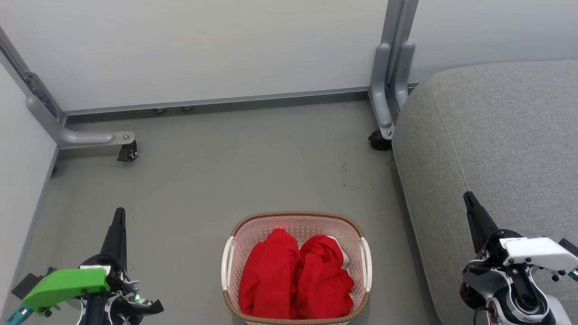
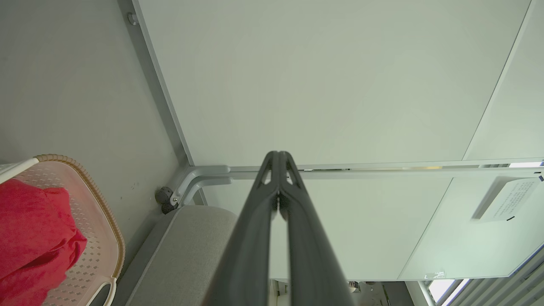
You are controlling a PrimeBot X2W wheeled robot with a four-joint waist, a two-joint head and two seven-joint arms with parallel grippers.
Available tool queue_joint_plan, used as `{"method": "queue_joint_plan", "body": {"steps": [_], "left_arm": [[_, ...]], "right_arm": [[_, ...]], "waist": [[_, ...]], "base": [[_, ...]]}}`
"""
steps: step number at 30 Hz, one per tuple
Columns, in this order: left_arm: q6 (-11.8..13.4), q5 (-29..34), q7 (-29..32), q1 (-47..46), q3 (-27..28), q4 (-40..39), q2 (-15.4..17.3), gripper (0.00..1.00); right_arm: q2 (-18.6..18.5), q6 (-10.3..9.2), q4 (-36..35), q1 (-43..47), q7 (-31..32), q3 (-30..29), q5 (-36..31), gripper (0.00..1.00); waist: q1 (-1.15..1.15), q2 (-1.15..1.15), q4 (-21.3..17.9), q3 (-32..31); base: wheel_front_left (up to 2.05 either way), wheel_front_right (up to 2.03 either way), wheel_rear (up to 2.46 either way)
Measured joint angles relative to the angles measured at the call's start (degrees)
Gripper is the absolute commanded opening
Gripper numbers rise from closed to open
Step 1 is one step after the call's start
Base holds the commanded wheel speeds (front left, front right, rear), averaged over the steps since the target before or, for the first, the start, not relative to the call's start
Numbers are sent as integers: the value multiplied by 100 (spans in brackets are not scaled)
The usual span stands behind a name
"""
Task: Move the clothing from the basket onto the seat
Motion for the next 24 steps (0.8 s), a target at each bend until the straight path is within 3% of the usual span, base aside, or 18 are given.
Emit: {"method": "queue_joint_plan", "body": {"steps": [9, 10, 11, 12, 24], "left_arm": [[0, 0, 0, 0, 0, 1, 0, 0], [2, -1, -1, 9, -3, 22, -3, 100], [3, -1, -4, 33, -3, 66, -10, 0], [3, -1, -4, 79, -10, 129, -25, 100], [8, 257, -310, 185, -310, 96, -41, 100]], "right_arm": [[0, 0, 0, 0, 0, 0, 0, 0], [7, 0, 20, 8, -1, 0, 0, 100], [19, -1, 59, 28, -1, 0, 1, 0], [36, -1, 110, 71, -1, 2, 1, 100], [26, -2, 160, 175, -299, 327, -316, 100]], "waist": [[0, 0, 0, 0], [0, 0, 0, 0], [0, 0, 0, 0], [0, 0, 0, 0], [0, 0, -6, 4]], "base": [[0, 0, 0], [0, 0, 0], [0, 0, 0], [0, 0, 0], [0, 0, 0]]}}
